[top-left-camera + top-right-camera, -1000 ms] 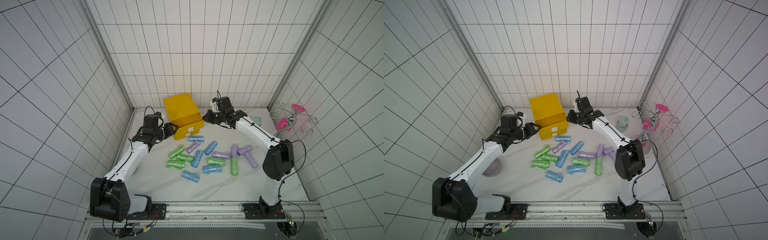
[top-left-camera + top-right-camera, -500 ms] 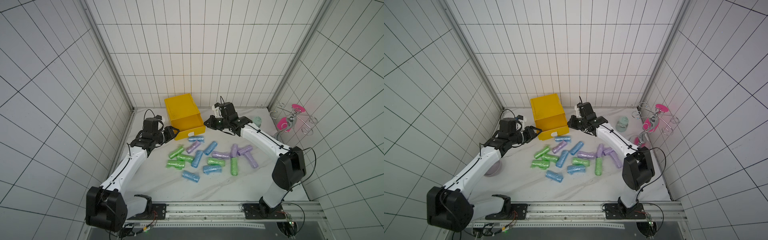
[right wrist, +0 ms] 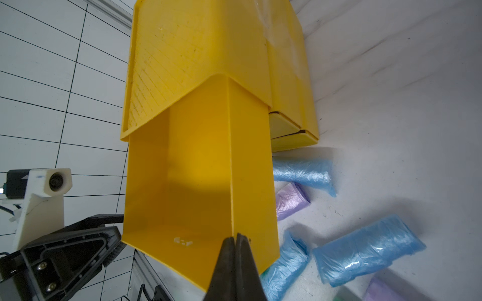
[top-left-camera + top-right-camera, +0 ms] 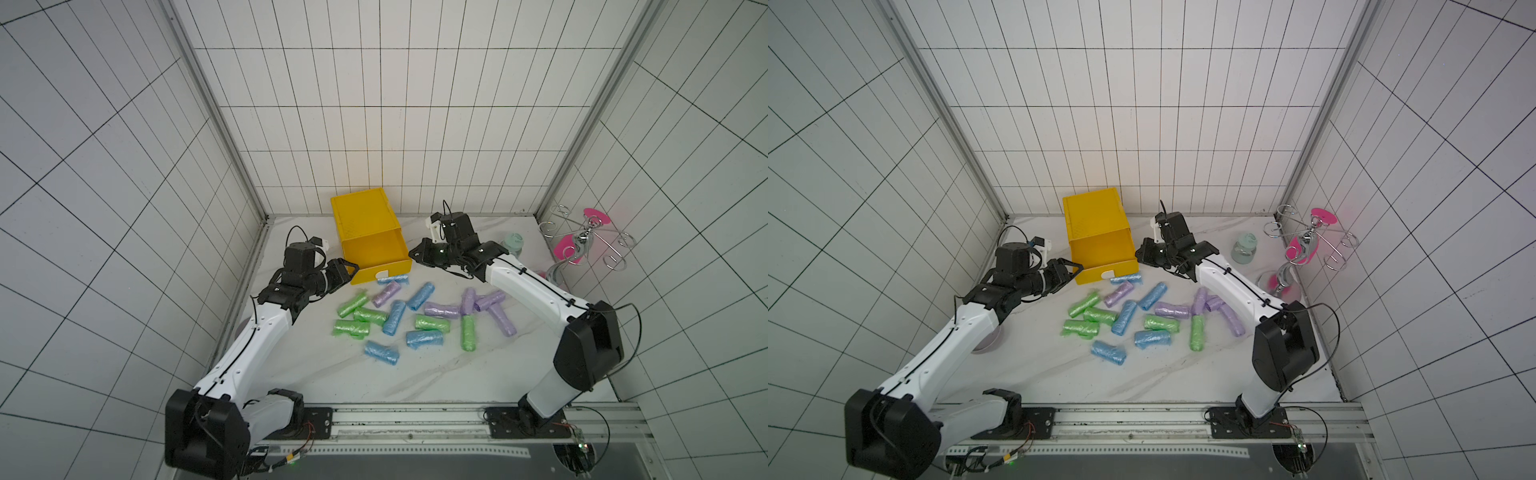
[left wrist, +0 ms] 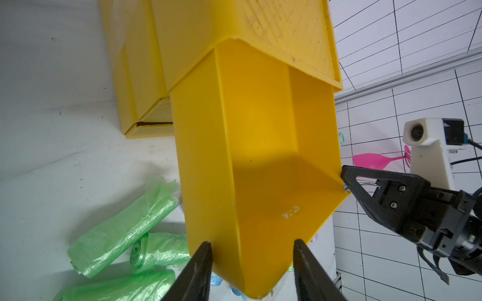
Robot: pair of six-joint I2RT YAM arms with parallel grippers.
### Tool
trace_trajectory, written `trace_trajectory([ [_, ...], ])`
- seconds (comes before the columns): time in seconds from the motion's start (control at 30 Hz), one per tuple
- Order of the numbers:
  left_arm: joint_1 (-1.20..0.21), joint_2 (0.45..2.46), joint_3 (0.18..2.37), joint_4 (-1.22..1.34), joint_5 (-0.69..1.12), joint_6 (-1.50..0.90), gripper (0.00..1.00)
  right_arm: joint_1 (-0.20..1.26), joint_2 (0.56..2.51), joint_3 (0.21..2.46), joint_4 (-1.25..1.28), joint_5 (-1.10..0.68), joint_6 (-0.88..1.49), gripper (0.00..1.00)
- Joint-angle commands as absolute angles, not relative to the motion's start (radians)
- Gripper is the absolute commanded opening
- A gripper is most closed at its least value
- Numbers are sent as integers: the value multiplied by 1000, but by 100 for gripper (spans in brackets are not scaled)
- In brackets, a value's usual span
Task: Sort the rolls of trash bags by color and place them into the drawer
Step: Open the drawer in the storage box, then pick up the roll of trash bags from the center of the board.
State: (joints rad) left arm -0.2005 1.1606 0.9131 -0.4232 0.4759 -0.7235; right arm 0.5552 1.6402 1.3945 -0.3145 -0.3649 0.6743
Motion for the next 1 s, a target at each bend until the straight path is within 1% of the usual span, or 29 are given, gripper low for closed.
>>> trace_trajectory([
  [0.0,-207,1148,906,-411,492,-722,51,573,1606,1364,-312,-369,678,7],
  [0.07,-208,1149,917,-424,476,-712,52,571,1603,1367,-317,-354,671,13],
  [0.2,-204,1137,966,-468,398,-678,55,547,1586,1383,-340,-303,654,32],
  [0.27,-202,1126,990,-476,351,-661,56,531,1574,1391,-356,-280,645,39],
  [0.33,-193,1112,1006,-471,318,-651,58,518,1558,1397,-373,-255,635,43],
  [0.43,-162,1105,1048,-500,299,-623,59,502,1528,1390,-405,-213,613,46],
  [0.53,-137,1092,1079,-543,303,-584,59,486,1492,1375,-475,-167,585,45],
  [0.63,-137,1057,1081,-604,308,-532,58,468,1427,1297,-512,-158,564,45],
  [0.73,-136,997,1048,-685,315,-489,58,457,1353,1210,-579,-117,548,49],
  [0.87,-137,887,939,-707,336,-508,58,448,1262,1084,-657,-78,554,57],
  [0.97,-138,830,883,-727,352,-524,58,448,1209,997,-711,-28,589,59],
])
